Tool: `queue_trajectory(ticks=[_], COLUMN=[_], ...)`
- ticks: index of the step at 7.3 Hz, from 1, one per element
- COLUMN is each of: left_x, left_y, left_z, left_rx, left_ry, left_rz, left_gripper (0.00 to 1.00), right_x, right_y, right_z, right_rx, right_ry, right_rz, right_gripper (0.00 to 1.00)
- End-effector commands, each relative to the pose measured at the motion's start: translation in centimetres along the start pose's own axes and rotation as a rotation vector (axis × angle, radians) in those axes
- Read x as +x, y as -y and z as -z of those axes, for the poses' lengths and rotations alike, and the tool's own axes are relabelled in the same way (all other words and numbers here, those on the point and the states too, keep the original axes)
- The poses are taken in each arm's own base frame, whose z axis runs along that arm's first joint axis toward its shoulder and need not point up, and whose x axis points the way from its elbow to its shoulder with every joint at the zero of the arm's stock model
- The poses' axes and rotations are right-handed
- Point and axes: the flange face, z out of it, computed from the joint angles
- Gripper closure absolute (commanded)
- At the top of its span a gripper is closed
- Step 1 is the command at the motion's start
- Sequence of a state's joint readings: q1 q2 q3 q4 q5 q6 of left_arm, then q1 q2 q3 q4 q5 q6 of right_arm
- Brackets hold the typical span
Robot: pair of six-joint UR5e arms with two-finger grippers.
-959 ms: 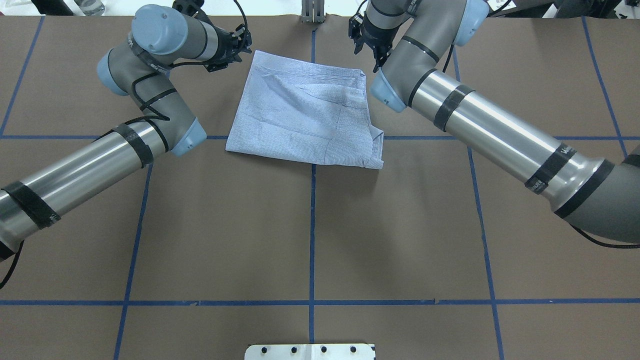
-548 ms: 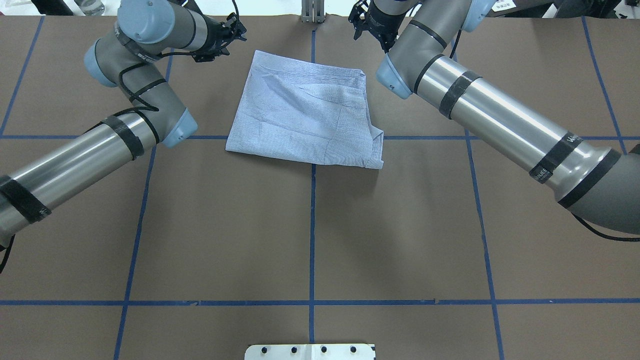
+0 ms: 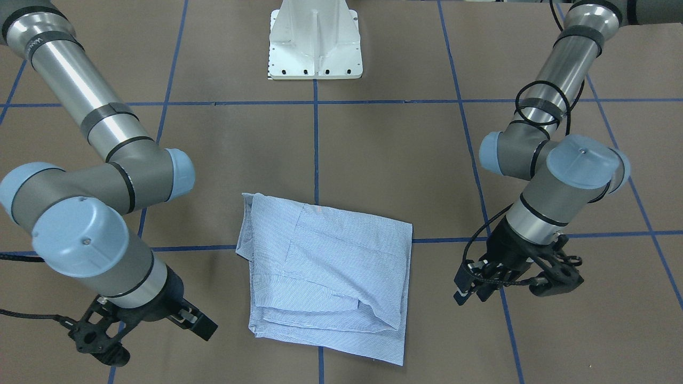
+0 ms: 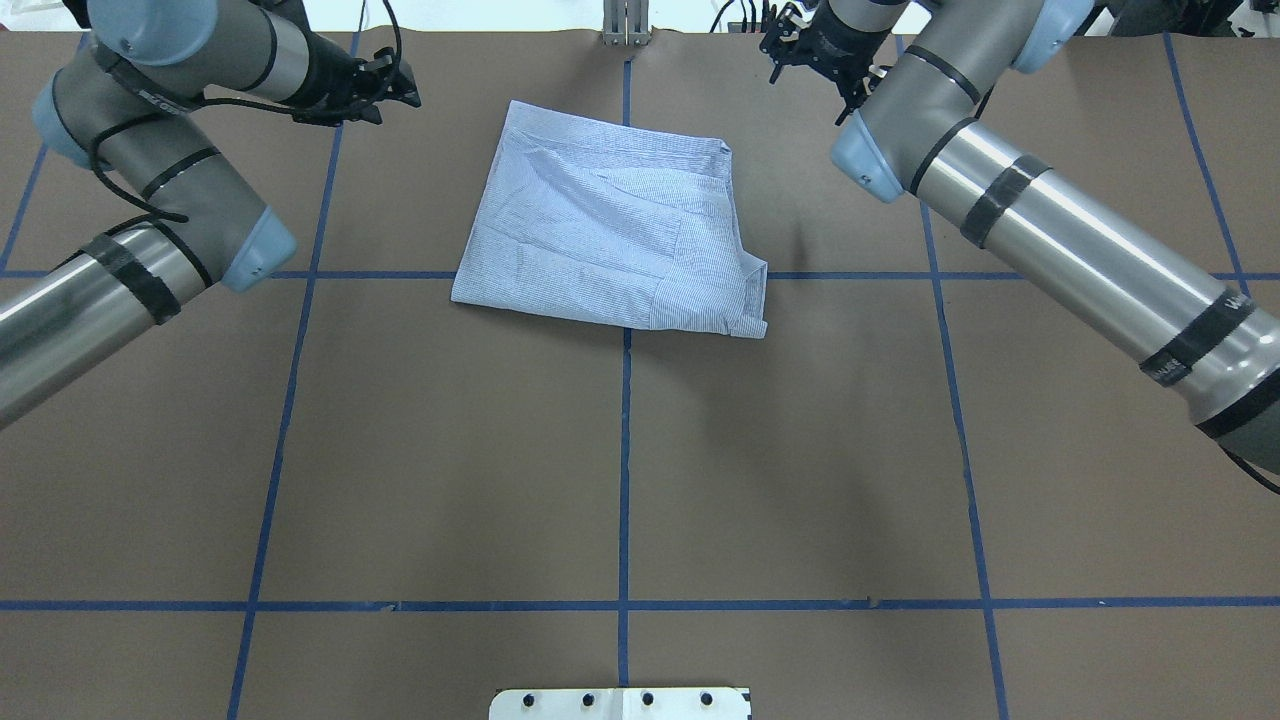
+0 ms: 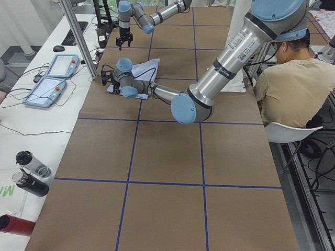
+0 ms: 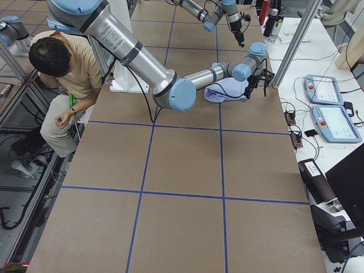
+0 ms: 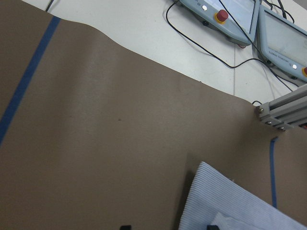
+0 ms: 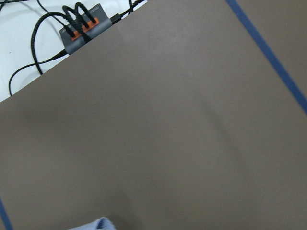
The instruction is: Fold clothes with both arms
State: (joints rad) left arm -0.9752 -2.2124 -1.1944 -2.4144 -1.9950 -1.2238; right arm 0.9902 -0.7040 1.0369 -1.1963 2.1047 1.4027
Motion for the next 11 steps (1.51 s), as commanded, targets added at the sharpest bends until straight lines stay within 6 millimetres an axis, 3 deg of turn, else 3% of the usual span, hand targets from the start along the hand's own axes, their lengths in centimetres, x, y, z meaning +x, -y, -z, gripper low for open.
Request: queue_trajectory(ticks=[1,2,3,5,7,8,9,10,11], left_x=[-6.2,-8.8,-12.3,-19.9,-28.2,-31.4,-34.1,-35.4,-36.5], left_y=[-1.5,-0.8,-0.7,-0.9,1.8,3.5,4.6,5.4,5.6], left_z=[5.0,8.3,11.0,14.6,19.9,22.2,23.9,25.3,26.1], left_rx=[-0.01,-0.021,-0.045,-0.068,-0.127,-0.156,-0.18,-0.191,-0.203], left_ry=[0.061,0.049,0.046,0.085,0.151,0.2,0.237,0.26,0.277], left_rz=[-0.257,-0.304,-0.367,-0.517,-0.677,-0.716,-0.731,-0.688,-0.658], left_gripper=[0.39,0.39,0.39,0.39,0.38,0.38,0.37,0.3,0.27], right_x=[9.2,13.3,18.7,29.7,38.6,42.5,46.7,52.3,56.9], right_y=[2.6,5.5,8.7,13.7,17.1,18.8,19.8,19.4,17.7], right_z=[1.0,1.4,2.0,3.4,6.1,7.9,9.5,9.6,9.5], right_rx=[0.014,0.009,0.006,-0.027,-0.091,-0.129,-0.159,-0.181,-0.21], right_ry=[-0.034,-0.068,-0.093,-0.133,-0.16,-0.189,-0.203,-0.199,-0.143], right_rz=[0.112,0.181,0.232,0.351,0.448,0.516,0.57,0.605,0.622], right_gripper=[0.0,0.0,0.0,0.0,0.0,0.0,0.0,0.0,0.0])
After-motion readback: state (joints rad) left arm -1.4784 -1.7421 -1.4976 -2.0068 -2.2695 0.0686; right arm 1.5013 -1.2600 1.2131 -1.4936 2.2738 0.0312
